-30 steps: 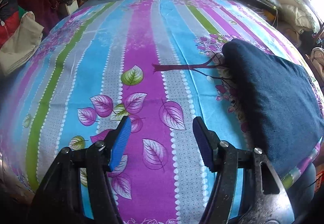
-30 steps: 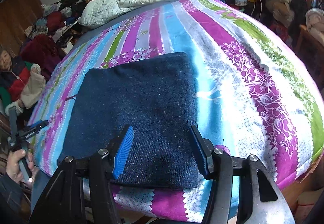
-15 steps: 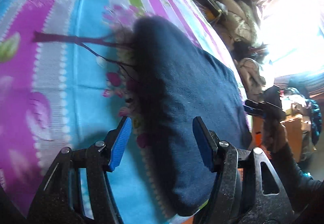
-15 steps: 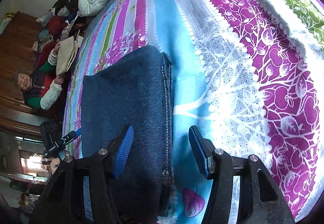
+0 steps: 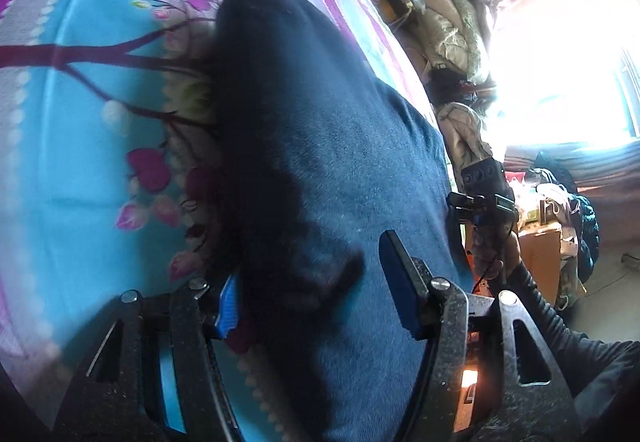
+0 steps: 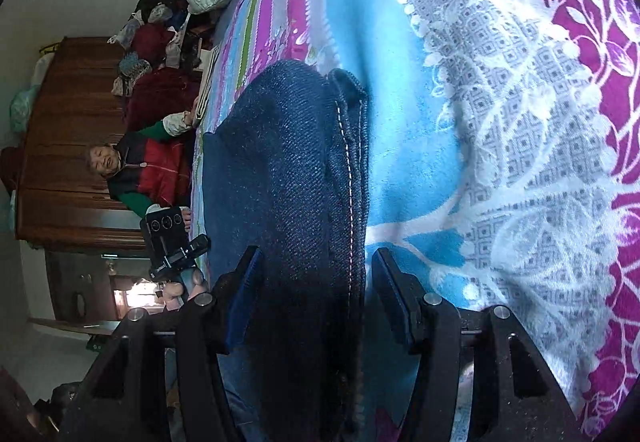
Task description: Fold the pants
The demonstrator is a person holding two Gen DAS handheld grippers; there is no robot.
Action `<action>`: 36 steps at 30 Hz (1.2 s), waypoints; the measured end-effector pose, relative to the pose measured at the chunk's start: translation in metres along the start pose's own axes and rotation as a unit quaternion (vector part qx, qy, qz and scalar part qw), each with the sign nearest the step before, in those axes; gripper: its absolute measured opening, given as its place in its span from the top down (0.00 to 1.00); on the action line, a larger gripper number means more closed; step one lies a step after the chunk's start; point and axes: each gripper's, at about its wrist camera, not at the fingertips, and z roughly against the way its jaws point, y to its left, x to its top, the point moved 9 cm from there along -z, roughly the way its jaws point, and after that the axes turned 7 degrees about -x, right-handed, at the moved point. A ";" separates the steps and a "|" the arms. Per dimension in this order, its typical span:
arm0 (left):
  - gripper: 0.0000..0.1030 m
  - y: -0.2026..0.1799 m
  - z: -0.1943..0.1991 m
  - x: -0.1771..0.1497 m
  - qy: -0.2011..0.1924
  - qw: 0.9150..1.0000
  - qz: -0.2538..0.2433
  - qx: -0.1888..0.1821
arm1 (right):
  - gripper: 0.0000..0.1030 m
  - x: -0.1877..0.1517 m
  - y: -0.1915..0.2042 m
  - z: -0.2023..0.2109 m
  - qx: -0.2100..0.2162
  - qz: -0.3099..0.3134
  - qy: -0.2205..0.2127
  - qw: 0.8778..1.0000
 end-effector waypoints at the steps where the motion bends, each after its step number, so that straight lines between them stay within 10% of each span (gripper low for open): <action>1: 0.40 0.000 -0.002 0.001 0.001 1.000 -0.001 -0.001 | 0.41 0.003 0.002 -0.003 0.001 0.004 0.000 1.000; 6: 0.43 0.001 0.001 -0.004 -0.002 1.000 -0.009 -0.007 | 0.41 0.002 0.023 -0.023 0.003 0.039 -0.015 0.999; 13: 0.77 -0.005 0.015 -0.002 -0.023 0.999 -0.023 -0.007 | 0.74 -0.003 0.064 -0.009 -0.045 0.086 -0.100 0.990; 23: 0.81 -0.032 0.104 -0.001 -0.074 0.996 -0.042 -0.028 | 0.77 0.001 0.189 -0.017 -0.006 0.135 -0.127 0.983; 30: 0.81 0.028 0.193 0.013 -0.085 0.996 -0.004 0.022 | 0.77 0.017 0.242 -0.109 0.026 0.120 -0.069 0.990; 36: 0.72 0.128 0.188 0.015 -0.075 0.994 0.053 0.065 | 0.77 0.045 0.220 -0.192 0.003 0.069 -0.049 0.996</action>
